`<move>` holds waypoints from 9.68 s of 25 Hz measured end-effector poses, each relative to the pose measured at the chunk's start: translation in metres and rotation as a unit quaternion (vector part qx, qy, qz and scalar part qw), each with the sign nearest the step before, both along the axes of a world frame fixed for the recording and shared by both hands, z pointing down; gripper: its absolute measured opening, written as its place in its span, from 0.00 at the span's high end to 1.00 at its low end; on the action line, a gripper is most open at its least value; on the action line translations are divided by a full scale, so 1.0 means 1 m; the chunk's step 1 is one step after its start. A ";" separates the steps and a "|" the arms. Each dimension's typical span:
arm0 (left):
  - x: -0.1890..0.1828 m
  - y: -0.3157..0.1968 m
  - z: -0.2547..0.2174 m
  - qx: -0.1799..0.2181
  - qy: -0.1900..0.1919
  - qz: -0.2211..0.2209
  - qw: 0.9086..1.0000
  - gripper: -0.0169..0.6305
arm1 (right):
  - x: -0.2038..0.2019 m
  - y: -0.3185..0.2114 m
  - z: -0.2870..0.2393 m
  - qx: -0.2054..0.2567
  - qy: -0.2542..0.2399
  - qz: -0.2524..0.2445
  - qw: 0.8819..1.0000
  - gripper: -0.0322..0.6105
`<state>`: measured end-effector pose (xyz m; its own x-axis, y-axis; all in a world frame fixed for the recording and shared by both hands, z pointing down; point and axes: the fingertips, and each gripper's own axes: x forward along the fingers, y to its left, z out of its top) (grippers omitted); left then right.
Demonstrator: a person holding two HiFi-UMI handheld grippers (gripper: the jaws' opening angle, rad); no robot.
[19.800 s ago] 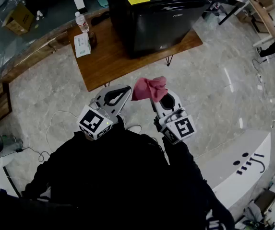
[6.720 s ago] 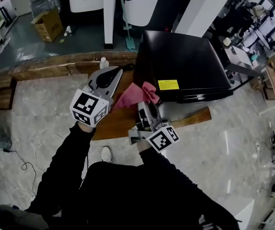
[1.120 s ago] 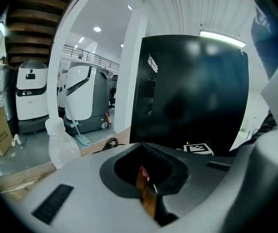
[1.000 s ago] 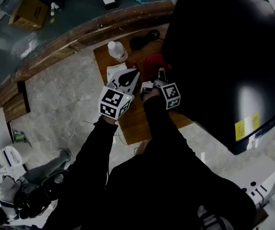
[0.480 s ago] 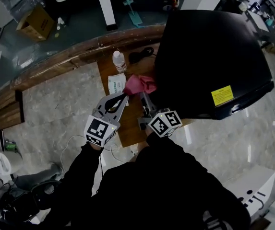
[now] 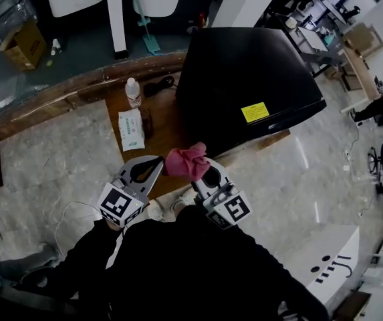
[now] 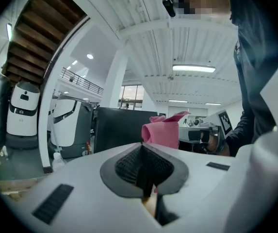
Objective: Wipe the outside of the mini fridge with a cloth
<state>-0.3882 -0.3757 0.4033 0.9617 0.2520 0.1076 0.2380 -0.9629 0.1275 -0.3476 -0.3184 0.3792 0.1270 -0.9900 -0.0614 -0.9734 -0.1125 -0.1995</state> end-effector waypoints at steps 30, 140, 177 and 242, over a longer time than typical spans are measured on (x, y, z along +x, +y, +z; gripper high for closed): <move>0.221 0.485 -0.030 0.036 0.044 0.155 0.986 0.96 | 0.204 0.494 -0.002 0.014 0.020 0.160 0.987 0.83; 0.772 0.327 0.150 -0.036 -0.117 -0.482 0.867 0.96 | 0.729 0.096 0.350 -0.235 0.117 -0.385 0.885 0.85; 0.683 0.425 0.000 0.037 0.009 -0.519 0.854 0.96 | 0.640 0.285 0.050 0.043 0.019 -0.482 0.875 0.84; 0.488 0.539 0.048 -0.028 -0.020 -0.340 0.940 0.96 | 0.516 0.484 0.059 -0.088 0.051 -0.354 0.930 0.84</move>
<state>0.0997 0.1637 0.4512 0.8977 -0.4134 0.1527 -0.4365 -0.8818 0.1785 0.1680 0.1660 0.4378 -0.5577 -0.8192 0.1341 -0.8289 0.5411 -0.1419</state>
